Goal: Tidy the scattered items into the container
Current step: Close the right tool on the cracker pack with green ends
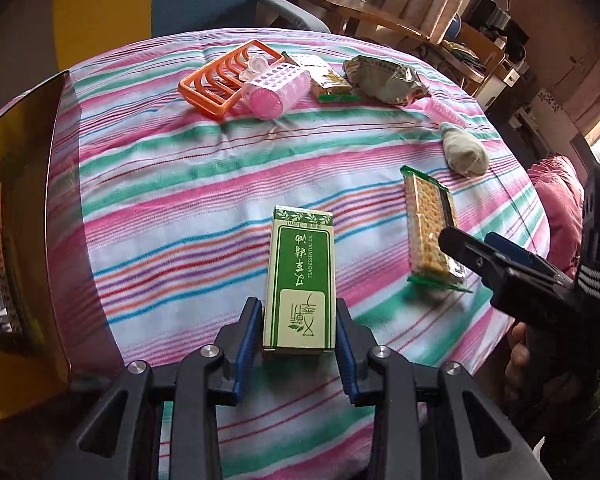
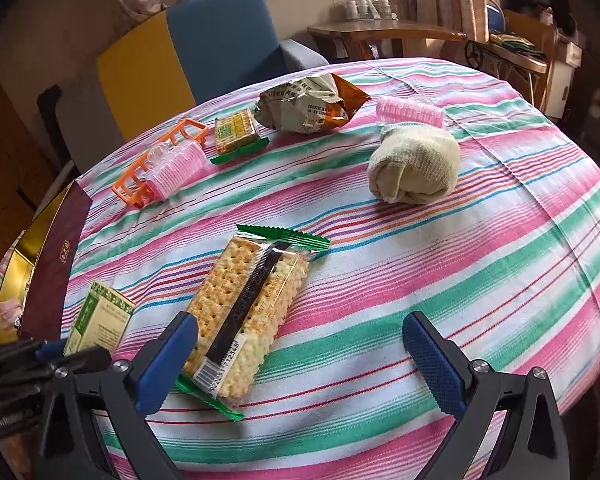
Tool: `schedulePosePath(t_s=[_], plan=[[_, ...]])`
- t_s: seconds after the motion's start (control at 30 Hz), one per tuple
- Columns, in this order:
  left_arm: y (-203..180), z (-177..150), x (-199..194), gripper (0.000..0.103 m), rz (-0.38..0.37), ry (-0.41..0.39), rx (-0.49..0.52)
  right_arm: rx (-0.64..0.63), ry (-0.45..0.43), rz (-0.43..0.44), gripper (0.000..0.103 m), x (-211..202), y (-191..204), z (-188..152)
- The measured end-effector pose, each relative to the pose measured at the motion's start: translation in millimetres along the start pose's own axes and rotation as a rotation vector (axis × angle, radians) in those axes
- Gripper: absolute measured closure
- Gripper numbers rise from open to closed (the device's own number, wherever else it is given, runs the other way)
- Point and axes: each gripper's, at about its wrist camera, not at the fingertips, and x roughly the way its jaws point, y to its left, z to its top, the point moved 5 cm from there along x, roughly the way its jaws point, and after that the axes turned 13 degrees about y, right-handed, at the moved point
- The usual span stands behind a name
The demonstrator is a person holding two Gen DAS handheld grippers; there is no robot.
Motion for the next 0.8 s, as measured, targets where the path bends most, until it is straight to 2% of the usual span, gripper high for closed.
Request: schedulePosePath(t_s=[0.13, 0.23, 0.27, 0.3, 0.33, 0.47, 0.57, 0.63, 0.67, 0.73, 0.8], plan=[[0, -6, -5, 0.051, -0.036, -0.016, 0.013, 0.020, 0.023, -0.026, 0.008, 3, 14, 0], [3, -9, -9, 0.050, -0.042, -0.035, 0.024, -0.005, 0.029, -0.065, 0.017, 8, 26, 3], [3, -10, -11, 0.050, -0.040, -0.044, 0.031, -0.024, 0.032, -0.074, 0.025, 10, 30, 5], [3, -11, -11, 0.050, -0.045, -0.045, 0.038, -0.052, 0.033, -0.087, 0.040, 11, 35, 7], [1, -13, -11, 0.050, -0.053, -0.042, 0.044, -0.090, 0.032, -0.104, 0.043, 12, 40, 8], [-3, -21, -9, 0.050, -0.084, -0.032, 0.069, -0.324, 0.050, -0.117, 0.044, 12, 53, 5], [-5, -25, -10, 0.050, -0.101, -0.032, 0.082, -0.460, 0.088, -0.093, 0.044, 8, 48, -1], [-4, -23, -15, 0.048, -0.100, -0.049, 0.074, -0.456, 0.111, -0.074, 0.038, 6, 35, 1], [-2, -20, -17, 0.047, -0.100, -0.057, 0.069, -0.429, 0.114, -0.074, 0.030, 5, 28, 2], [1, -16, -22, 0.044, -0.101, -0.072, 0.058, -0.352, 0.114, -0.049, 0.027, 3, 15, 5], [4, -10, -24, 0.044, -0.092, -0.076, 0.052, -0.269, 0.115, -0.022, 0.018, 1, 7, 5]])
